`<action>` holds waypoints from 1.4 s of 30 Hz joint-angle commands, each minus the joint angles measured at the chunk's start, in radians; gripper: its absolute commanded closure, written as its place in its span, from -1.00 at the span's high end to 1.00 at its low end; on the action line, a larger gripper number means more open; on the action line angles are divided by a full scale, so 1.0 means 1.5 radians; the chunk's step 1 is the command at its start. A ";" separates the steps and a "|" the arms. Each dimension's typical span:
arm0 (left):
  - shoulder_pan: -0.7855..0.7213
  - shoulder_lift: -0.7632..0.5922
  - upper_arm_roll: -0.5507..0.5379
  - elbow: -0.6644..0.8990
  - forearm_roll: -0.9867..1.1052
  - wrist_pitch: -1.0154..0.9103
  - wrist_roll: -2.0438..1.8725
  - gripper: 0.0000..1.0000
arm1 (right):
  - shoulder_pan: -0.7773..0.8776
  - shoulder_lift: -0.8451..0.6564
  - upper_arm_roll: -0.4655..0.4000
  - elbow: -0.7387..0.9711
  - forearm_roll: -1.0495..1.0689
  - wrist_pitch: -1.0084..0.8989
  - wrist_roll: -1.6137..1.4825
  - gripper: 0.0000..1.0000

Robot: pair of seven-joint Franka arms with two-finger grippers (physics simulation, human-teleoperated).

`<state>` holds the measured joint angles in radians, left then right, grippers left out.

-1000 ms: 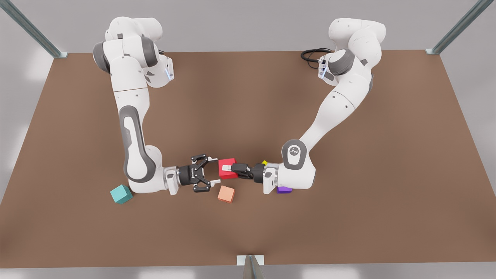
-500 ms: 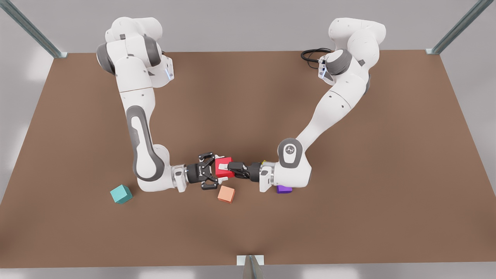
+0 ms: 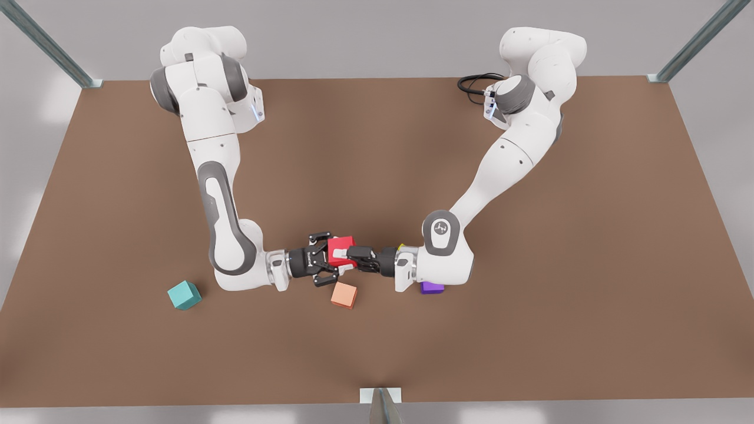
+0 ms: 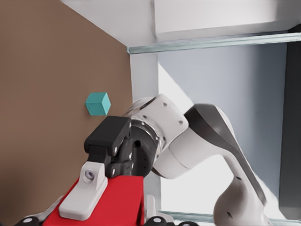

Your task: Pick up red wooden cube and pass to hand red wooden cube and place in blue wooden cube

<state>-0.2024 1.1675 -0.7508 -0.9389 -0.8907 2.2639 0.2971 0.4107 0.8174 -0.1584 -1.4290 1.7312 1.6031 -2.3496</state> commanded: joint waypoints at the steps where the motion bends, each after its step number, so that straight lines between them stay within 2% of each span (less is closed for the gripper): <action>1: 0.000 -0.001 -0.001 0.000 0.002 -0.002 0.039 1.00 | 0.000 -0.001 0.000 0.001 0.002 0.002 0.004 0.24; 9: 0.030 -0.009 -0.002 -0.006 -0.016 -0.024 0.029 1.00 | -0.024 -0.001 -0.007 0.003 -0.009 -0.007 0.010 0.25; 13: 0.124 -0.011 -0.001 -0.011 -0.003 -0.173 0.030 1.00 | -0.062 -0.004 -0.010 0.005 -0.058 -0.020 0.011 0.25; 14: 0.182 -0.025 0.000 -0.023 0.061 -0.251 -0.075 1.00 | -0.093 -0.004 -0.014 0.022 -0.152 -0.022 0.049 0.26; 15: 0.212 -0.060 -0.001 -0.022 0.207 -0.342 -0.210 1.00 | -0.116 -0.008 -0.014 0.022 -0.233 -0.020 0.069 0.26; 16: 0.247 -0.130 0.001 -0.017 0.420 -0.464 -0.393 1.00 | -0.146 -0.011 -0.017 0.025 -0.363 -0.019 0.143 0.26; 17: 0.289 -0.209 0.000 -0.014 0.616 -0.589 -0.470 1.00 | -0.145 -0.018 -0.060 0.028 -0.465 -0.027 0.235 0.26; 18: 0.300 -0.260 -0.003 -0.014 0.779 -0.634 -0.470 1.00 | -0.139 -0.036 -0.097 0.028 -0.563 -0.034 0.304 0.26; 19: 0.305 -0.272 -0.006 -0.014 0.857 -0.660 -0.468 1.00 | -0.118 -0.061 -0.144 0.021 -0.664 -0.032 0.364 0.26; 20: 0.327 -0.281 -0.009 -0.014 0.859 -0.678 -0.468 1.00 | -0.057 -0.071 -0.249 0.010 -0.753 -0.033 0.379 0.26; 21: 0.338 -0.296 -0.018 -0.023 0.881 -0.677 -0.462 1.00 | 0.013 -0.067 -0.359 -0.015 -0.766 -0.032 0.371 0.26; 22: 0.296 -0.406 0.109 -0.121 0.850 -0.647 -0.371 1.00 | 0.053 -0.057 -0.428 -0.035 -0.774 -0.016 0.370 0.26; 23: 0.172 -0.619 0.360 -0.376 0.689 -0.473 -0.197 1.00 | 0.069 -0.050 -0.464 -0.045 -0.809 0.032 0.377 0.27; 24: 0.162 -0.662 0.377 -0.412 0.687 -0.479 -0.155 1.00 | 0.075 -0.049 -0.475 -0.058 -0.824 0.086 0.376 0.27; 25: 0.156 -0.684 0.378 -0.401 0.685 -0.519 -0.157 1.00 | 0.079 -0.049 -0.480 -0.074 -0.840 0.136 0.377 0.27; 28: 0.157 -0.639 0.375 -0.382 0.675 -0.514 -0.161 1.00 | 0.090 -0.030 -0.479 -0.075 -0.833 0.212 0.381 0.27; 33: 0.160 -0.635 0.375 -0.382 0.654 -0.515 -0.160 1.00 | 0.095 0.009 -0.475 -0.073 -0.706 0.316 0.382 0.27; 42: 0.157 -0.622 0.375 -0.382 0.642 -0.516 -0.161 1.00 | 0.081 0.052 -0.474 -0.075 -0.649 0.320 0.378 0.28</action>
<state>0.0343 0.2328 -0.1883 -1.5129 0.0745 1.4926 0.0643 0.5319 0.8929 -0.8699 -1.5419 0.7285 2.0433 -1.9060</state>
